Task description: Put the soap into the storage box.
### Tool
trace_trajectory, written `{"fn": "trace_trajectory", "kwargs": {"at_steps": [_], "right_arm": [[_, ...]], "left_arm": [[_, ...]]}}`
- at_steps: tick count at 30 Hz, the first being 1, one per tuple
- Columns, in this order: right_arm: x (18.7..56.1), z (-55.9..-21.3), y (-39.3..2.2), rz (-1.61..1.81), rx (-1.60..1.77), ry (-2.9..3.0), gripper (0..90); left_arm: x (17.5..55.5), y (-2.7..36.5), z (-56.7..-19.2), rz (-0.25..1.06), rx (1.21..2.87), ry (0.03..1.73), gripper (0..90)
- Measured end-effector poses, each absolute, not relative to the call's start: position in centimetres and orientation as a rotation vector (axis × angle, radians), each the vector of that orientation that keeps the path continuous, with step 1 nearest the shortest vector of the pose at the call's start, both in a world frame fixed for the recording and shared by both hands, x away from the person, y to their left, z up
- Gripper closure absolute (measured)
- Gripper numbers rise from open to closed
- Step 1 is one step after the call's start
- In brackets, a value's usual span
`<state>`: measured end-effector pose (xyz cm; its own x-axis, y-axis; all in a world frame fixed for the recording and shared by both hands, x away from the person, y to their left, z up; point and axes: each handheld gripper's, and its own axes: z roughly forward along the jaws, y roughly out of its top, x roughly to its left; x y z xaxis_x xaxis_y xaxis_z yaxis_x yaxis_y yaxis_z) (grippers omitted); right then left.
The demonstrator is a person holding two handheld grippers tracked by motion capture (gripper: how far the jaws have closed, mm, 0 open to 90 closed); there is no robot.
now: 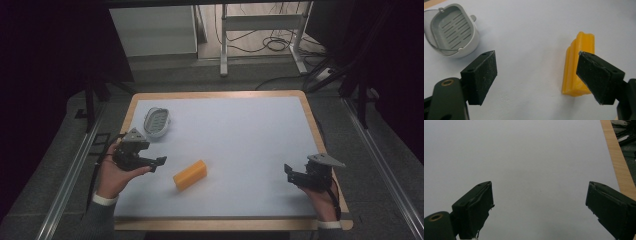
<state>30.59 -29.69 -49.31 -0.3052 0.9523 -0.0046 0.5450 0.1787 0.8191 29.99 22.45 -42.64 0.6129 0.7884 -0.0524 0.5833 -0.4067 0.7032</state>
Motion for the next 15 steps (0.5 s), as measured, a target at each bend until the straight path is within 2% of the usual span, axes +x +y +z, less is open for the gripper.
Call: {"fn": "trace_trajectory", "kwargs": {"at_steps": [15], "right_arm": [[30.7,-49.6,-29.6,0.988,1.408,1.947,7.6]], "left_arm": [[30.4,20.2,-43.1,0.365,2.196,1.032,17.1]]}}
